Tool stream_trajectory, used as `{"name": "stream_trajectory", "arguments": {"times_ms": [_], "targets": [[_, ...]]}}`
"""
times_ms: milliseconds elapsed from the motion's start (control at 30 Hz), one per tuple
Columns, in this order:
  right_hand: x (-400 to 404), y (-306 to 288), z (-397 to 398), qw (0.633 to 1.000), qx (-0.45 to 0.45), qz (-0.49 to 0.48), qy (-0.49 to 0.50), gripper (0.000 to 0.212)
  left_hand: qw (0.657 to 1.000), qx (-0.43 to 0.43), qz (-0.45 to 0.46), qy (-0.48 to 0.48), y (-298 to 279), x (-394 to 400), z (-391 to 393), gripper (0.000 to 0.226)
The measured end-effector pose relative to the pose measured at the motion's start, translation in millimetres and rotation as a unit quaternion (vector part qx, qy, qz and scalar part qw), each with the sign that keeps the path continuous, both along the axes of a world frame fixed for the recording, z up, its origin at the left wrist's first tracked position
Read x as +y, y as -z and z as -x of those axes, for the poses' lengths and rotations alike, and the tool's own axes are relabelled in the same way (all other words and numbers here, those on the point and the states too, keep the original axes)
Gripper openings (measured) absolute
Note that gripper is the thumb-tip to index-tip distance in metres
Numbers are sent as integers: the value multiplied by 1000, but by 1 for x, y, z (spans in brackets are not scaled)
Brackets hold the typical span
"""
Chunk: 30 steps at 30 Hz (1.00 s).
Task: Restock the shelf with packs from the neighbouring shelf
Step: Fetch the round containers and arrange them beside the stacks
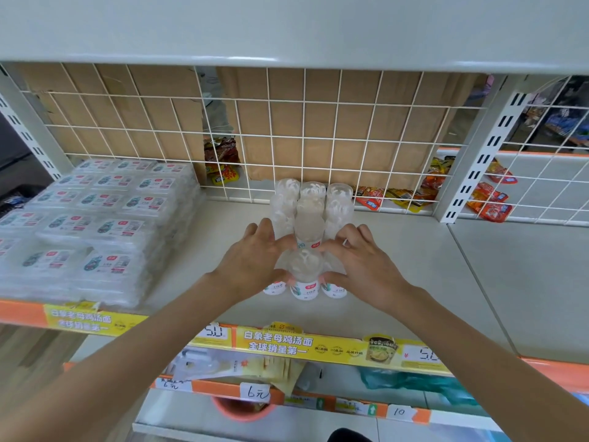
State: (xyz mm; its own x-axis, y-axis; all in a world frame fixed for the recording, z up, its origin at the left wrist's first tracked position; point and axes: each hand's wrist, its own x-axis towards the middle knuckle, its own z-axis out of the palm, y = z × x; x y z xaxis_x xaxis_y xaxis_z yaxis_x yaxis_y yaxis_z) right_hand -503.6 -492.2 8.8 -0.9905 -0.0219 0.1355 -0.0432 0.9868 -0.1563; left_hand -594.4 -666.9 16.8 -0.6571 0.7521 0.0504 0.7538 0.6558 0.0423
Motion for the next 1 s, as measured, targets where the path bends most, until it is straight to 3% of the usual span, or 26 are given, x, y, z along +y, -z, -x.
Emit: {"name": "stream_trajectory", "arguments": {"times_ms": [400, 533, 700, 800, 1000], "targets": [[15, 2, 16, 999, 23, 27, 32, 52, 997, -19, -62, -33, 4, 16, 16, 61], [19, -4, 15, 999, 24, -23, 25, 56, 994, -48, -78, -58, -1, 5, 15, 73], [12, -17, 21, 992, 79, -70, -68, 39, 997, 2, -70, -44, -10, -29, 20, 53], [-9, -22, 37, 986, 66, -87, -123, 29, 997, 21, -59, -44, -16, -51, 23, 40], [-80, -30, 91, 969, 42, -170, -175, 33, 994, 69, 4, -86, -29, -130, 64, 38]]}}
